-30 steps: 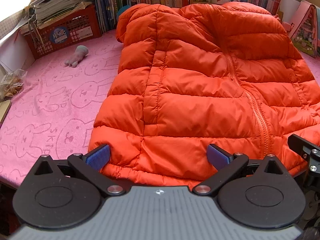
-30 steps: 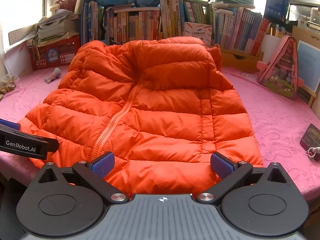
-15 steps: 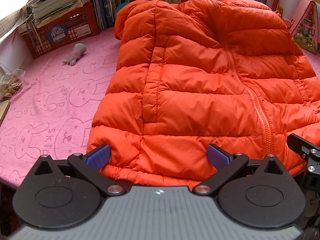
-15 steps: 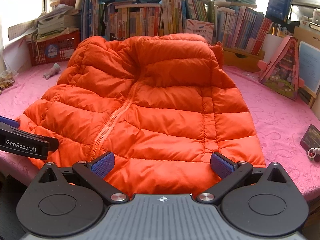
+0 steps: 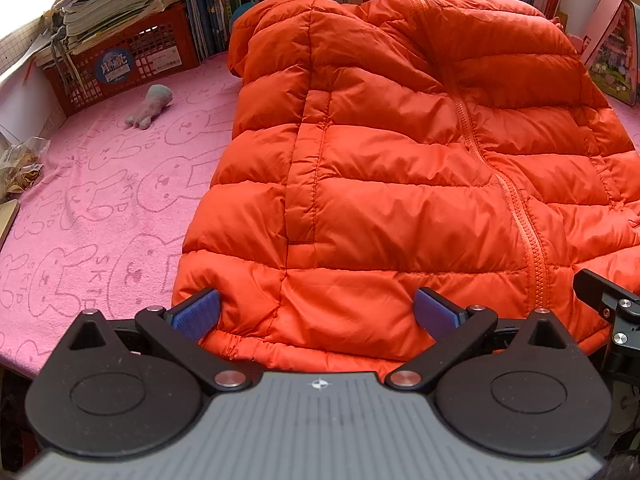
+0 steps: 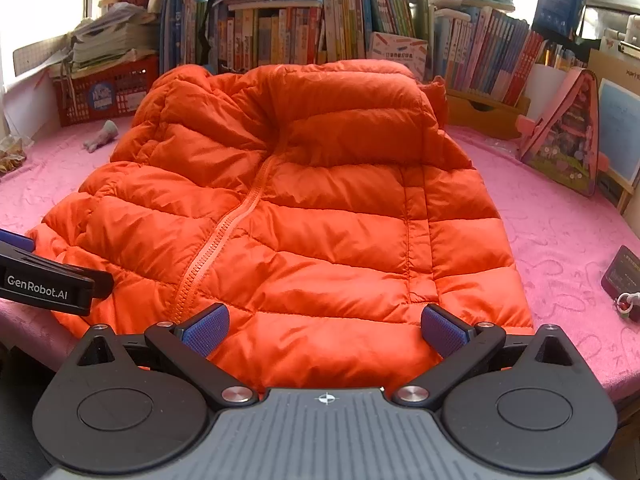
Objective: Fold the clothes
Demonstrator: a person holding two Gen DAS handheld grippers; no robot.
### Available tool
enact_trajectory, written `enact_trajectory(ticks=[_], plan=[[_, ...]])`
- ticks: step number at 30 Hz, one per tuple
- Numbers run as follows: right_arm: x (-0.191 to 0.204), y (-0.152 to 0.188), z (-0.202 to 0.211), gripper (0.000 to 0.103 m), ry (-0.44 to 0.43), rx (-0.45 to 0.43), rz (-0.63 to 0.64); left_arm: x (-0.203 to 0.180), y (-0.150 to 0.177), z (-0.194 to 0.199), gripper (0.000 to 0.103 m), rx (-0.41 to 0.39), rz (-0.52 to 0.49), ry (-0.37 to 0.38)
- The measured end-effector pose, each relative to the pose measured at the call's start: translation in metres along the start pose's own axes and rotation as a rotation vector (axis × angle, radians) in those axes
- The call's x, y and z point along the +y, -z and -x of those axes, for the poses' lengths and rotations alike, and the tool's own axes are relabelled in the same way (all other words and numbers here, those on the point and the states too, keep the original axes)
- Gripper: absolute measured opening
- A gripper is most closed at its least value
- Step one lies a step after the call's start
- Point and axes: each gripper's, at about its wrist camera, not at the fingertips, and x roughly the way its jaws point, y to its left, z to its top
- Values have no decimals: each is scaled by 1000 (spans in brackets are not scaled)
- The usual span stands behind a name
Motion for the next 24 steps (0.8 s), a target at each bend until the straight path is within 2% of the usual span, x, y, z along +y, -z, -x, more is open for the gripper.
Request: enact_trajectory(ticks=[24], plan=[[-8,3,-6,103,24,27,2,-3,-2,-8,103,15,-8,-1]])
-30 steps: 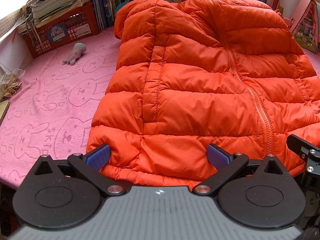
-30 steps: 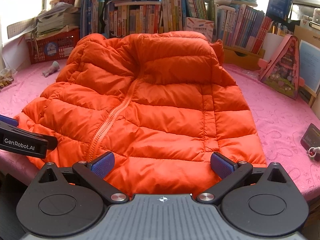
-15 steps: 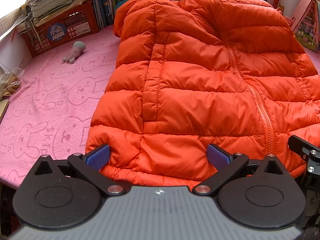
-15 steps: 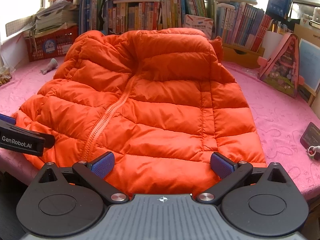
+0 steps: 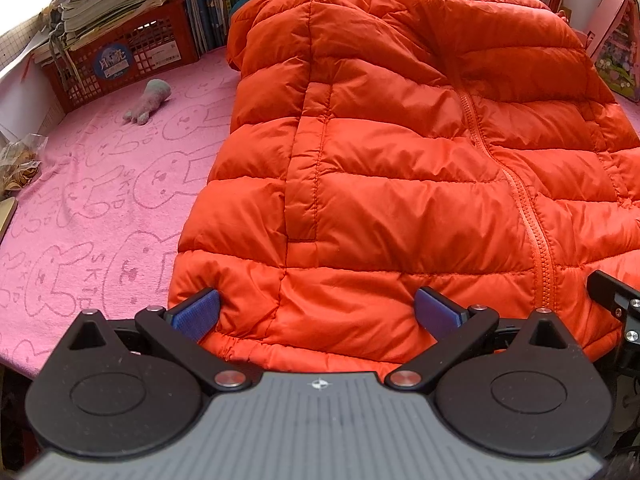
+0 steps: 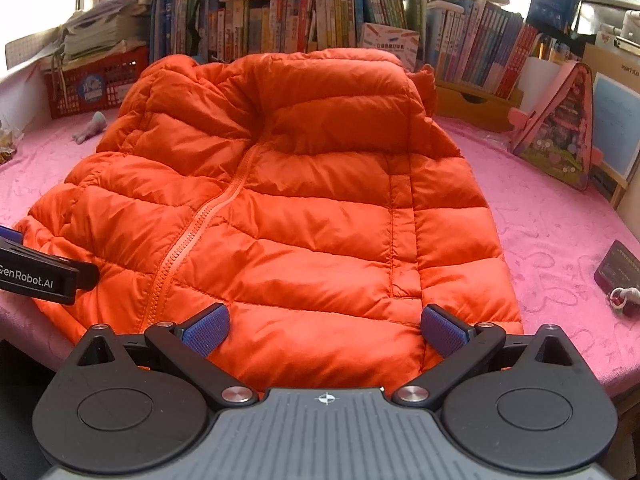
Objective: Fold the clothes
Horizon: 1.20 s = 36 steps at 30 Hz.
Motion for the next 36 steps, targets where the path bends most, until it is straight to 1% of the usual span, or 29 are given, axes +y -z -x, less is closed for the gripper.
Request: enact_trajectory(ticks=[6,8,12,14,16,17,19,21,23,25,28,30,33,34,35,36], plan=[[0,0,-2,103,0,7,-1,0,-1,-1,103,4,0,1],[0,0,-2,103,-1,9,-2,0,-1,-2,103,8,-15,24],[0,1,-3,103,-2,13,-2,-1,-1,-3,103,8,-18,24],[-1,0,-3,103,-3,12,0,2,-5,-1,103,5,-29,37],[-4,-4,0,103,2,-7,15,14,-20,4,103,-29,-31,47],[-7,-8,3,103,16,-31,28,21,-31,7,103,-59,-24,41],[-19,-22,8,103,63,-90,55,38,-53,12,103,-128,-2,16],[-35,-37,7,103,104,-134,69,50,-76,13,103,-186,15,18],[-52,-53,0,103,127,-156,70,64,-98,6,103,-221,26,63],[-65,-65,-14,103,126,-150,60,72,-115,-11,103,-208,49,125],[-80,-81,-40,103,91,-136,22,74,-128,-38,103,-154,66,177],[-87,-88,-59,103,40,-137,-8,70,-134,-57,103,-138,53,191],[-91,-97,-95,102,-49,-93,-32,67,-139,-79,103,-186,59,205],[-91,-102,-109,97,-64,-53,-41,69,-141,-86,103,-174,75,210],[-90,-106,-120,92,-82,-25,-47,71,-143,-93,103,-147,97,212],[-88,-110,-131,90,-100,-1,-54,73,-145,-99,103,-119,120,214]])
